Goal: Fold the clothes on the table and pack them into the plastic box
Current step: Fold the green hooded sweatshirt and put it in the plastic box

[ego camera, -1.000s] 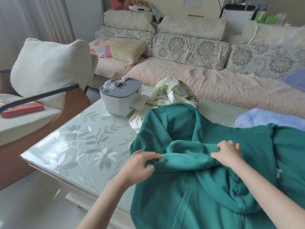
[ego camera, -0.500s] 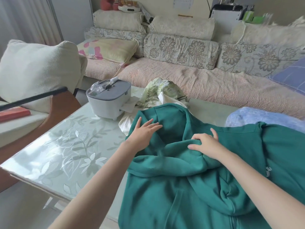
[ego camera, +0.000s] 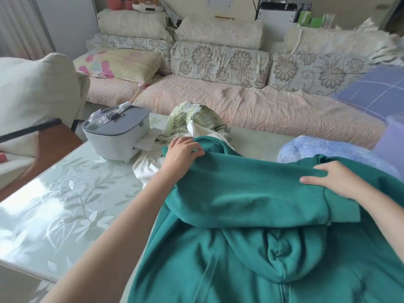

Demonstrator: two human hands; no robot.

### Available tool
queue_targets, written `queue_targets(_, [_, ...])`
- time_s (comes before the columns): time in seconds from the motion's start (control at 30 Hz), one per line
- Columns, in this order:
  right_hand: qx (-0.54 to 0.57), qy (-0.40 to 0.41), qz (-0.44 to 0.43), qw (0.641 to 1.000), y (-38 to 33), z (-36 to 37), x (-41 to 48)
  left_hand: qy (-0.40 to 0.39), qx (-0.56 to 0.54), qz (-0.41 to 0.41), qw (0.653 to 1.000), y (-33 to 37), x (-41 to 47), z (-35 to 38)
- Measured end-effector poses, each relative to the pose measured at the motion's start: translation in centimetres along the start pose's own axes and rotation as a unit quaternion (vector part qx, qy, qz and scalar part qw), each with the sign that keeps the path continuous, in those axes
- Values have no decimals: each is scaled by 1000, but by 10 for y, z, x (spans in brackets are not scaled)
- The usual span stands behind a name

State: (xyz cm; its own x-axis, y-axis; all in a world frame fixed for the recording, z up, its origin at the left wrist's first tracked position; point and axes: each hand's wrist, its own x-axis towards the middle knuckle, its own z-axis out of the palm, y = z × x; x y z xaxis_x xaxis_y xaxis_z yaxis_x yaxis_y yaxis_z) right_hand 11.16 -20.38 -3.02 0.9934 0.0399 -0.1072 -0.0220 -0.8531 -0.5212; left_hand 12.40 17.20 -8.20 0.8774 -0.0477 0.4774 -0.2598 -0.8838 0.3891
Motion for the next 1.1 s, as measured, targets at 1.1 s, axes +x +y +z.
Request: queue_targets(1.1, [-247, 211, -36, 945, 66, 40, 26, -43, -117, -327, 937, -13, 6, 8])
